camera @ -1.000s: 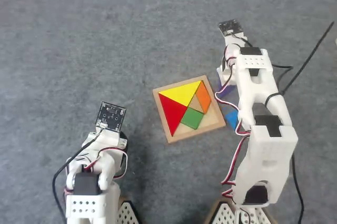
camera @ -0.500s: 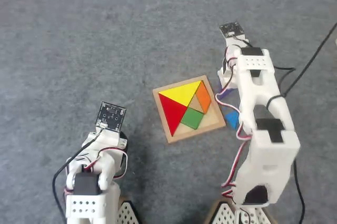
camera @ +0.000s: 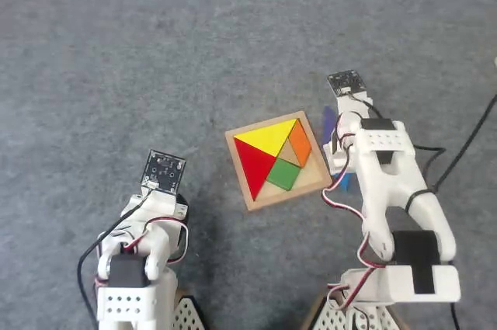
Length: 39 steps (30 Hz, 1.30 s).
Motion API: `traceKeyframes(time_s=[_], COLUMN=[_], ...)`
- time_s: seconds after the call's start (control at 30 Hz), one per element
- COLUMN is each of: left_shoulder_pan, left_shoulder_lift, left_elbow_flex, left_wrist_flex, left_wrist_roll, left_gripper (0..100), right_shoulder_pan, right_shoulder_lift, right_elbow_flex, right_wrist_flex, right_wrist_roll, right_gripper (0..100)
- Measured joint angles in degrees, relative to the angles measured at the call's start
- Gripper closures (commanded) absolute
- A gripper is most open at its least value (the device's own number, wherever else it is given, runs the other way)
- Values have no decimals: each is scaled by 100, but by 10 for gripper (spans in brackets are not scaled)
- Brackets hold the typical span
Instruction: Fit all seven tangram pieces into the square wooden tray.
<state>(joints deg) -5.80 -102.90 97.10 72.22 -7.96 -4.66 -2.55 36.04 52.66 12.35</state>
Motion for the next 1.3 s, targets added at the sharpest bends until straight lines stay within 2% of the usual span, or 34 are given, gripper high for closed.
traceKeyframes(time_s=[0.5, 0.7, 0.77, 0.87, 0.93, 1.3], left_shoulder_pan=[0, 0, 0, 0, 0, 0], left_shoulder_lift=[0, 0, 0, 0, 0, 0], left_elbow_flex=[0, 0, 0, 0, 0, 0], left_wrist_flex=[0, 0, 0, 0, 0, 0], left_wrist_roll=[0, 0, 0, 0, 0, 0], left_gripper=[914, 914, 914, 914, 914, 914], right_shoulder_pan=[-308, -413, -413, -413, -413, -404], right_shoulder_lift=[457, 457, 457, 457, 457, 387], right_elbow_flex=[-105, -105, -105, -105, -105, -105], right_wrist_flex=[158, 378, 387, 387, 396, 633], right_wrist_roll=[-158, -352, -396, -431, -431, -782], right_gripper=[838, 761, 803, 931, 979, 991])
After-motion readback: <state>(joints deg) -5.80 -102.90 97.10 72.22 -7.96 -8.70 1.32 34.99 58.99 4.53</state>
